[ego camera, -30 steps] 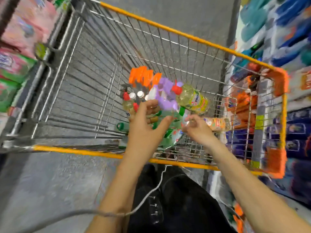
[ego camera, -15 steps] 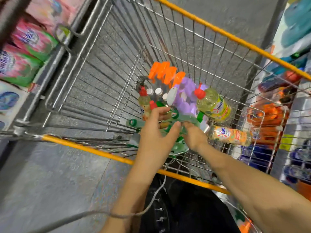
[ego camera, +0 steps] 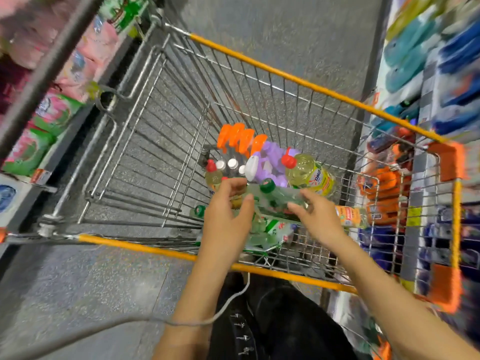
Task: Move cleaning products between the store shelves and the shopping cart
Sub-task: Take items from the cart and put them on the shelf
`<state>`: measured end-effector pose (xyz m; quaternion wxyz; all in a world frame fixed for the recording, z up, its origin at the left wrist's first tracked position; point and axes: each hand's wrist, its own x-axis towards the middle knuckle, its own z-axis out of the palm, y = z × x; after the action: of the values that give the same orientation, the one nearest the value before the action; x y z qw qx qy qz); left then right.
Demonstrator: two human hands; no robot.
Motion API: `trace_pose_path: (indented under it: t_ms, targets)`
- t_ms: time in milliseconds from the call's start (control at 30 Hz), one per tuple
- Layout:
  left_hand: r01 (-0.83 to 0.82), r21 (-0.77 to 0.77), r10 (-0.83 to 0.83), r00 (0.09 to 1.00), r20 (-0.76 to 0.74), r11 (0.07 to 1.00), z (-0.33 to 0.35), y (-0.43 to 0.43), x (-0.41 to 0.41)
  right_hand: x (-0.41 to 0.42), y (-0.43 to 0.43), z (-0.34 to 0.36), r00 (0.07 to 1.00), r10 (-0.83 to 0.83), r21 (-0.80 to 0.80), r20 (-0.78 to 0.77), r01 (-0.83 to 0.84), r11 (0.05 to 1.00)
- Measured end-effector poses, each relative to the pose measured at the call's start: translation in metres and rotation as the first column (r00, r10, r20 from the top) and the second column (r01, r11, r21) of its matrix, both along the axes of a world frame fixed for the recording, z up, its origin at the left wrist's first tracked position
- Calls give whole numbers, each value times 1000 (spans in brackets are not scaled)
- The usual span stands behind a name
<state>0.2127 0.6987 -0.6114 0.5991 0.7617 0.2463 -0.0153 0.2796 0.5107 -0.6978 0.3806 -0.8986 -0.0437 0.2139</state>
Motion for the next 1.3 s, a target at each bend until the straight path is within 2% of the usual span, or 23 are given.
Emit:
trace_pose_path:
  t_ms: [100,233,300,400,467,500,567,667,800,933,1033,1167,1300]
  targets:
    - [31,-4,-31,999,33,999,11,-1,-2,-15,-11,56,994,-105,216,10,100,971]
    - [68,-54,-66,997,27,996,34,0,-4,-40,-19,124,978,-202,452,48,159,878]
    - [136,-143,-131,990,48,980,55,-1,-6,-55,-20,154,966,-257,557,35,195,807]
    - [319,-288,-277,945,176,903,89,-6,-12,-80,-23,188,943,-332,641,32,235,730]
    - [385,-325,-326,919,223,864,104,-6,-19,-92,-23,199,925,-380,672,-14,290,681]
    - [454,-305,-385,886,261,837,123,-13,-27,-111,-29,214,897,-441,690,26,303,657]
    - [473,-298,-393,872,292,829,129,-15,-30,-119,-28,222,869,-494,697,36,332,636]
    - [577,-279,-473,804,360,768,153,-30,-45,-154,-33,249,784,-618,741,66,377,557]
    - [718,-229,-578,676,457,658,182,-52,-62,-203,-44,277,673,-730,766,120,405,499]
    - [816,-201,-650,558,516,542,202,-80,-83,-252,-56,294,516,-841,773,160,465,432]
    - [874,-180,-673,466,574,452,208,-101,-104,-288,-63,304,420,-889,787,184,478,389]
    - [934,-122,-731,340,591,335,218,-124,-134,-335,-69,310,309,-945,846,102,473,247]
    - [969,-101,-774,240,586,225,224,-141,-172,-386,-70,316,202,-973,858,113,474,198]
